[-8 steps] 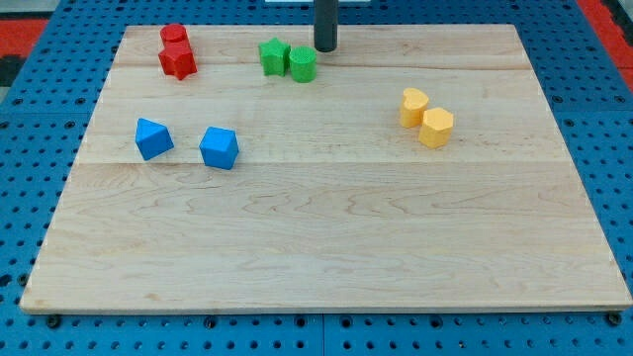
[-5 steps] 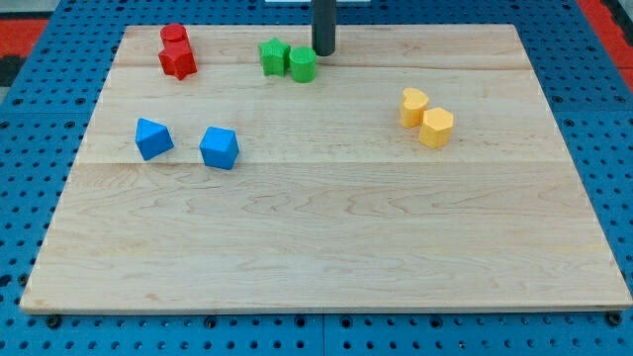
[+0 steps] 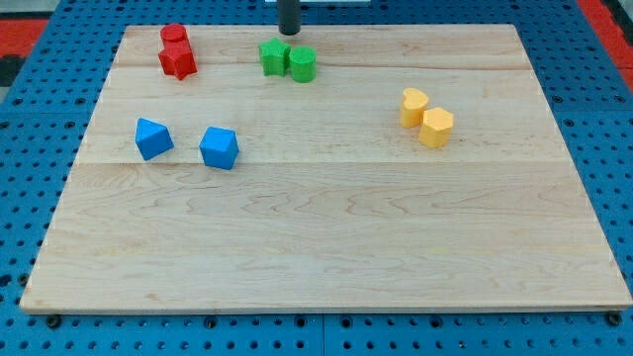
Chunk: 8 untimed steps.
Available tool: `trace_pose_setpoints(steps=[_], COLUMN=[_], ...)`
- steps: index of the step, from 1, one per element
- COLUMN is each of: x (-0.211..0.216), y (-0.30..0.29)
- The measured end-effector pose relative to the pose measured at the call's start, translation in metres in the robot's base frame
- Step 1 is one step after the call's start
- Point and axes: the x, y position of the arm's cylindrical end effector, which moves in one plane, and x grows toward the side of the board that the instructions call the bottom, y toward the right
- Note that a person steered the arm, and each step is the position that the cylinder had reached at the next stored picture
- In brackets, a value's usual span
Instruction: Separate the red blocks
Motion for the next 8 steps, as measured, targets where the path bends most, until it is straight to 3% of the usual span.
trace_pose_setpoints(steps=[4,7,8], x=[0.0,0.138,0.135], y=[-0.182,-0.088,-0.035])
